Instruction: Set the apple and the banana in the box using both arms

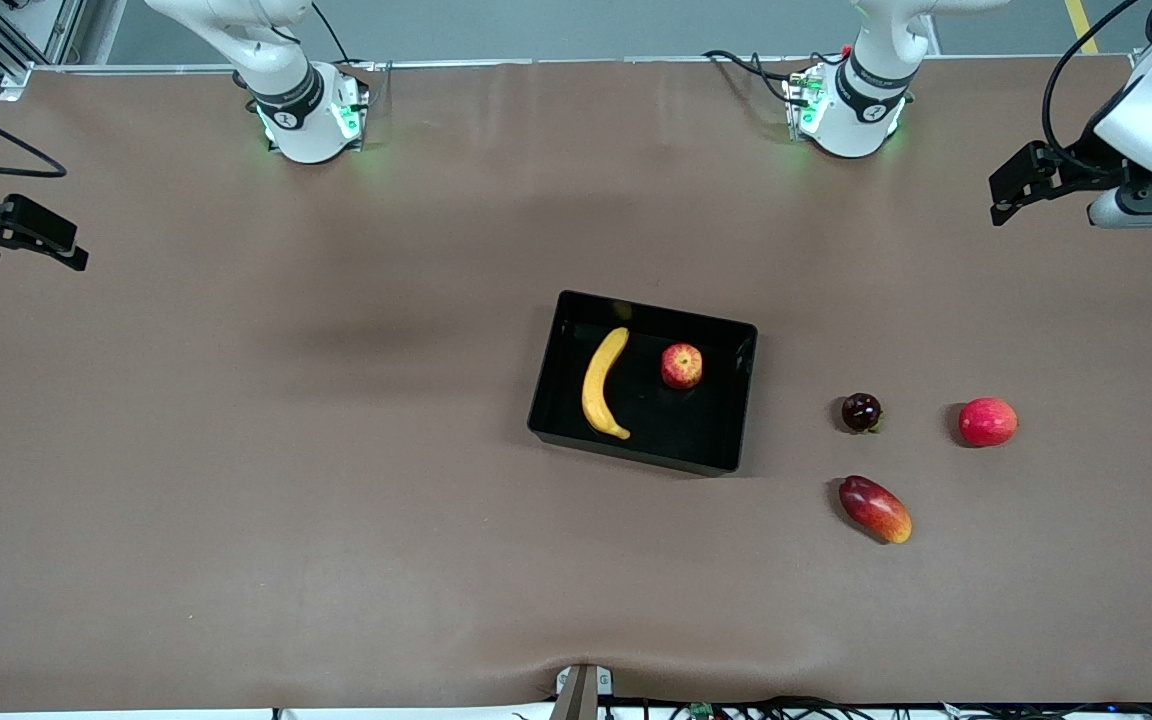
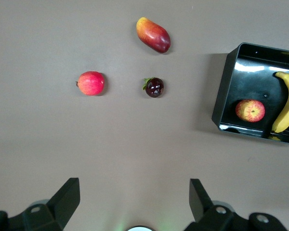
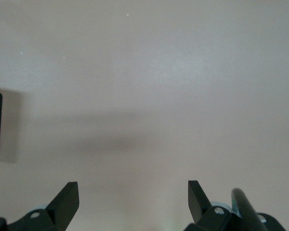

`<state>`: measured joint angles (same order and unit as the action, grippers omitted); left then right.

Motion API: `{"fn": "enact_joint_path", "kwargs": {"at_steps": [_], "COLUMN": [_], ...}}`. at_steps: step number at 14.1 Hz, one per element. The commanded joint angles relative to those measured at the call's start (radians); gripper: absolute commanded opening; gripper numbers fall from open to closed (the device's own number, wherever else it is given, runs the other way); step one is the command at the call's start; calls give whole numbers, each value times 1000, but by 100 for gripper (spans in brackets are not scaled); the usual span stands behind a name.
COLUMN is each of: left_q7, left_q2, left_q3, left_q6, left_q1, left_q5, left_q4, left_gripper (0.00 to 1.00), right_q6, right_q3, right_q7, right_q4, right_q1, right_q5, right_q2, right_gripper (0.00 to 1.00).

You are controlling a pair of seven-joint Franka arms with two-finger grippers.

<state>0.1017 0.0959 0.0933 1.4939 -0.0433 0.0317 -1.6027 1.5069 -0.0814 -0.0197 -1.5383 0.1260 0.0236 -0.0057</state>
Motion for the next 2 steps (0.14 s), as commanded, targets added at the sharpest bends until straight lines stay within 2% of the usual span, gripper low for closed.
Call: {"fn": "enact_joint_path", "kwargs": {"at_steps": [1, 2], "left_q7": [-13, -13], "left_q2": [-2, -2], "left_q3": [0, 0], "left_q6": [-17, -17], "left_q1": [5, 3], "left_q5": [-7, -7], "left_q4": [26, 26], "left_gripper": [100, 100], "right_q6": [-13, -13], "right_q3": [-14, -14], "right_q7": [-14, -14], "right_q4": [13, 13], "right_q1": [23, 23], "right_q5": [12, 12], "right_q2": [4, 4], "right_gripper": [100, 100]}}
